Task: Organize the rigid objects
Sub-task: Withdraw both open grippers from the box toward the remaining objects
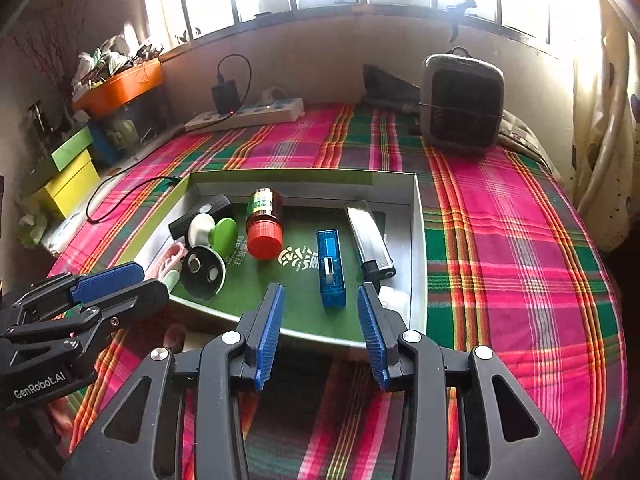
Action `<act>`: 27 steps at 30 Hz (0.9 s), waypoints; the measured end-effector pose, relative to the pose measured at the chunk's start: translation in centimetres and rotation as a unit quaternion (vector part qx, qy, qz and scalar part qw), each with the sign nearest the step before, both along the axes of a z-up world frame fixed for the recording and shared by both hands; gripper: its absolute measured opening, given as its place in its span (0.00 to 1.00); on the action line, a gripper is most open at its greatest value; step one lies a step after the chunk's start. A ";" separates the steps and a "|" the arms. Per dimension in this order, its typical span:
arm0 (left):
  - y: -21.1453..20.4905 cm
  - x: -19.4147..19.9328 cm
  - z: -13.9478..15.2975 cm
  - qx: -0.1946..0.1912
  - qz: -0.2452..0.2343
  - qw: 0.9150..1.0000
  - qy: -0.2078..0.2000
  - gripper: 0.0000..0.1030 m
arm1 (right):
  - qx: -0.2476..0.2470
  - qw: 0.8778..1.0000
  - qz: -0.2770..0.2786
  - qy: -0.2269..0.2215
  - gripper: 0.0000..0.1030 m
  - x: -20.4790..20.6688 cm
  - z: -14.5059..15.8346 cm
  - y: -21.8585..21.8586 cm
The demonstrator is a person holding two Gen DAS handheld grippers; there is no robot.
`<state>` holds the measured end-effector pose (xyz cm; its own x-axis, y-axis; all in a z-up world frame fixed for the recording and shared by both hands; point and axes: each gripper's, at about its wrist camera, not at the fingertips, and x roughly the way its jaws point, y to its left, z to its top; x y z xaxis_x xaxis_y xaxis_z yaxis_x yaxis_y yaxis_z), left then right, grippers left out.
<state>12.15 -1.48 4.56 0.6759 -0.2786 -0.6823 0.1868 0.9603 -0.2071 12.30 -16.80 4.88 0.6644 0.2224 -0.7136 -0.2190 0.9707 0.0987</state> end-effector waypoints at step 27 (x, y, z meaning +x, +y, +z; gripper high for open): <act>3.3 -3.1 -2.0 0.013 0.036 0.999 0.017 0.41 | 0.003 1.000 0.017 0.003 0.39 -4.1 -0.5 2.4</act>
